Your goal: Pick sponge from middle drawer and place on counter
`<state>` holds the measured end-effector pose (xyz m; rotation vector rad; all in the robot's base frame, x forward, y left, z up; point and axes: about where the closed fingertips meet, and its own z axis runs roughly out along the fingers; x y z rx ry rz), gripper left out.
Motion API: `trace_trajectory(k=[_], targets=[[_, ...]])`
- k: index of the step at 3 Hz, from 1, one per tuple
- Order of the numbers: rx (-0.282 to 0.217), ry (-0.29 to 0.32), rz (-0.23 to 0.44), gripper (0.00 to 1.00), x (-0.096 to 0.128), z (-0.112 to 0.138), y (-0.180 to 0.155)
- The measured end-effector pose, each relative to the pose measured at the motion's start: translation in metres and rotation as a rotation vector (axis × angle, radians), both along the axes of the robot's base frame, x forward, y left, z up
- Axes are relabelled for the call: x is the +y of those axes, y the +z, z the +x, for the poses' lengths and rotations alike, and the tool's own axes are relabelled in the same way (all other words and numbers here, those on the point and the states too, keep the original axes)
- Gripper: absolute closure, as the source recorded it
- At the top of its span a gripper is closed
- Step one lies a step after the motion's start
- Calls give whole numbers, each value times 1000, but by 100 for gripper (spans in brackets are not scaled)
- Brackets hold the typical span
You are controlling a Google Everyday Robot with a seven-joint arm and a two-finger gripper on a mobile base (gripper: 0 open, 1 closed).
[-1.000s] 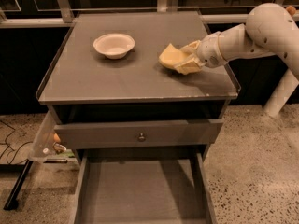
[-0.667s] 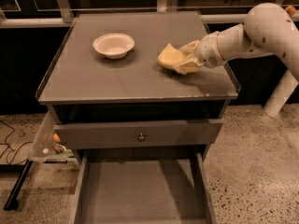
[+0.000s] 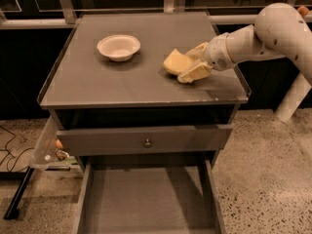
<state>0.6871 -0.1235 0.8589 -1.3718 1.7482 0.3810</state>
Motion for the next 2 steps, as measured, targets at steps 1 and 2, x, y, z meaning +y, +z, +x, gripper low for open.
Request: trace_trajectory(k=[1, 2], targets=[[0, 0, 0, 0, 0, 0, 0], [0, 0, 0, 0, 0, 0, 0]])
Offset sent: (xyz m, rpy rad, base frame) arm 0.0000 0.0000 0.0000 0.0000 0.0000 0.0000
